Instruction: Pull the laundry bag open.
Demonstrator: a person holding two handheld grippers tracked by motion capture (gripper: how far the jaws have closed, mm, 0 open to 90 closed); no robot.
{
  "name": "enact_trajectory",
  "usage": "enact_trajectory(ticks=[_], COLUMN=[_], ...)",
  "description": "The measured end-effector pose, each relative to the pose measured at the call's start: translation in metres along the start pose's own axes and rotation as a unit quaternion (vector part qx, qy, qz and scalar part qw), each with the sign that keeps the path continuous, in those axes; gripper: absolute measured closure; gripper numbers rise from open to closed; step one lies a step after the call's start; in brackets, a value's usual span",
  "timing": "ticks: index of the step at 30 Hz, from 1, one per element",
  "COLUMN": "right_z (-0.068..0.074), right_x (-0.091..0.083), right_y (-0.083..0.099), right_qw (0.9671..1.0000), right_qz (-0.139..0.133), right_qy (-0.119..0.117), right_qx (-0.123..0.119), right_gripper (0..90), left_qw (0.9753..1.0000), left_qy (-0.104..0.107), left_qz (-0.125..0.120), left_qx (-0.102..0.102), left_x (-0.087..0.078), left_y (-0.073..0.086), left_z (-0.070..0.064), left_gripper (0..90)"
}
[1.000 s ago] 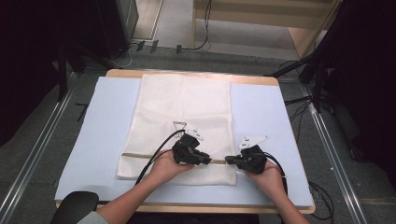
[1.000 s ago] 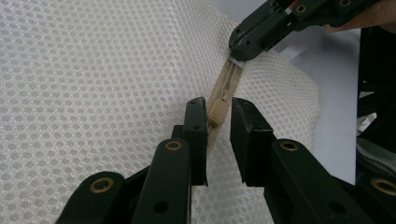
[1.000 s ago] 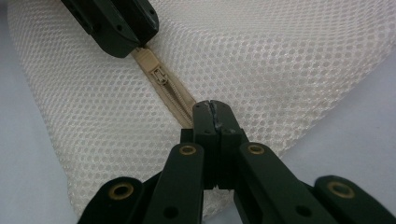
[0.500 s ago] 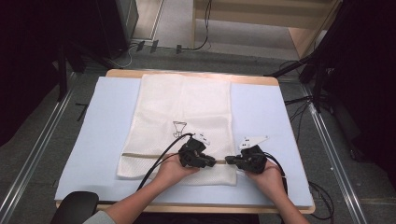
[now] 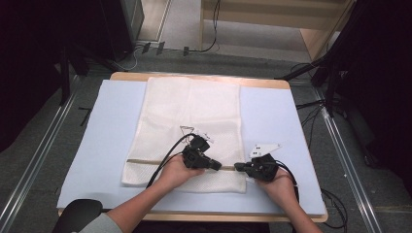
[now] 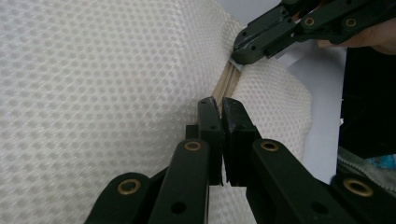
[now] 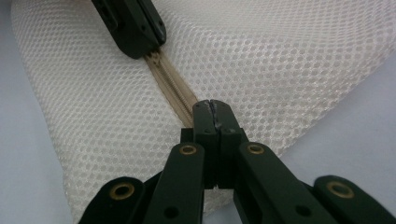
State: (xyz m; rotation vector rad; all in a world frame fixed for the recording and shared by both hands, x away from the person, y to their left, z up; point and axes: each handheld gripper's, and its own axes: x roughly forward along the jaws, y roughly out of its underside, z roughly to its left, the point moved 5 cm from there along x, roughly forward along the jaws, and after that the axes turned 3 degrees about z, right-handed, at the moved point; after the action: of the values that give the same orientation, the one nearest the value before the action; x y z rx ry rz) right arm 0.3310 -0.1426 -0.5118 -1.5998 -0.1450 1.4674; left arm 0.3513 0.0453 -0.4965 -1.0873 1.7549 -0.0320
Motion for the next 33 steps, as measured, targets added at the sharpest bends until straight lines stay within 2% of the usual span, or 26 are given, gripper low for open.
enact_trajectory(ticks=[2, 3, 8, 11, 17, 20, 27, 29, 30, 32, 33], right_z=[0.000, 0.000, 0.000, 0.000, -0.002, -0.002, -0.002, -0.002, -0.002, -0.003, -0.003], right_x=[0.000, 0.000, 0.000, 0.000, -0.001, -0.001, 0.000, 0.000, 0.000, -0.001, -0.001], right_y=[0.000, 0.000, 0.001, 0.001, 0.002, 0.002, 0.002, 0.002, 0.002, 0.002, 0.002], right_qw=[1.0000, 1.0000, 1.0000, 1.0000, 0.9999, 0.9999, 0.9998, 0.9998, 0.9998, 0.9999, 0.9999], right_qz=[-0.001, -0.002, -0.004, -0.004, -0.008, -0.007, -0.008, -0.010, -0.010, -0.011, -0.010], right_qy=[-0.002, -0.002, -0.001, -0.004, -0.011, -0.011, -0.013, -0.014, -0.013, -0.012, -0.011], right_qx=[0.001, 0.001, -0.004, 0.001, 0.009, 0.009, 0.010, 0.009, 0.008, 0.006, 0.006], right_gripper=[90.0, 90.0, 90.0, 90.0, 90.0, 90.0, 90.0, 90.0, 90.0, 90.0, 90.0], left_qw=[1.0000, 1.0000, 1.0000, 1.0000, 0.9998, 0.9998, 0.9999, 0.9998, 0.9999, 0.9997, 0.9998], left_qy=[0.006, 0.004, 0.005, 0.007, 0.011, 0.013, 0.015, 0.018, 0.010, 0.016, 0.010], left_qz=[0.001, 0.003, 0.004, 0.001, -0.003, -0.007, -0.003, 0.001, 0.004, 0.006, 0.002], left_qx=[-0.001, 0.004, -0.002, -0.002, -0.014, -0.011, -0.001, -0.009, -0.009, -0.018, -0.018], left_x=[-0.004, -0.006, -0.012, -0.016, -0.035, -0.043, -0.046, -0.046, -0.046, -0.048, -0.050], left_y=[0.001, 0.002, 0.005, 0.006, 0.012, 0.016, 0.020, 0.021, 0.021, 0.023, 0.024], left_z=[0.000, 0.000, 0.003, 0.004, 0.013, 0.015, 0.013, 0.014, 0.015, 0.017, 0.018], left_gripper=[89.1, 89.2, 89.1, 89.1, 89.0, 89.0, 89.0, 89.1, 89.1, 89.1, 89.1])
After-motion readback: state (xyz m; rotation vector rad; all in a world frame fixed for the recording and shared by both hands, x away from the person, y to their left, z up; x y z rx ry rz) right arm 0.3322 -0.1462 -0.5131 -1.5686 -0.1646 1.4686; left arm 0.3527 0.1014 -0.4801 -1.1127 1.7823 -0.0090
